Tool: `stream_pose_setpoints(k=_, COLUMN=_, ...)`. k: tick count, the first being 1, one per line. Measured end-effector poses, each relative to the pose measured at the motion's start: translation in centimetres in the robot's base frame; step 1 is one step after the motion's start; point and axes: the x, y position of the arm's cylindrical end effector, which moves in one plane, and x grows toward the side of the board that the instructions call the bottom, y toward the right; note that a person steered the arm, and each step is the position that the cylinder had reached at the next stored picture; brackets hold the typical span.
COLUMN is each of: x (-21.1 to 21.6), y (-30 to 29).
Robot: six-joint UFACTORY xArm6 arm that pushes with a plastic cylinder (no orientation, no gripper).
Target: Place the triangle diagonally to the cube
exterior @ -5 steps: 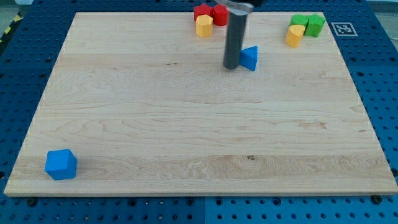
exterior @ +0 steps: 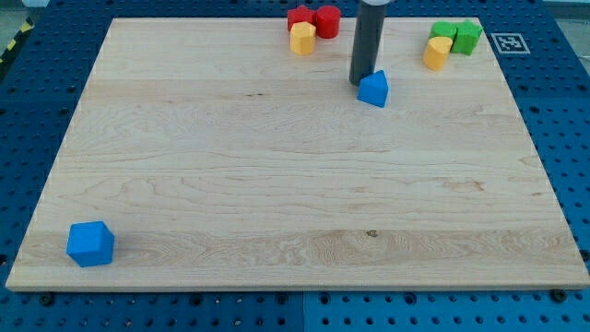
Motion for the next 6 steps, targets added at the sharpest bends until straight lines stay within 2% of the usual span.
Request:
stream_pose_setpoints(k=2, x=3.3, y=-2.1)
stream_pose_setpoints(k=4, x=4.3, y=4.2)
stream_pose_setpoints(k=6, x=6.3, y=5.9)
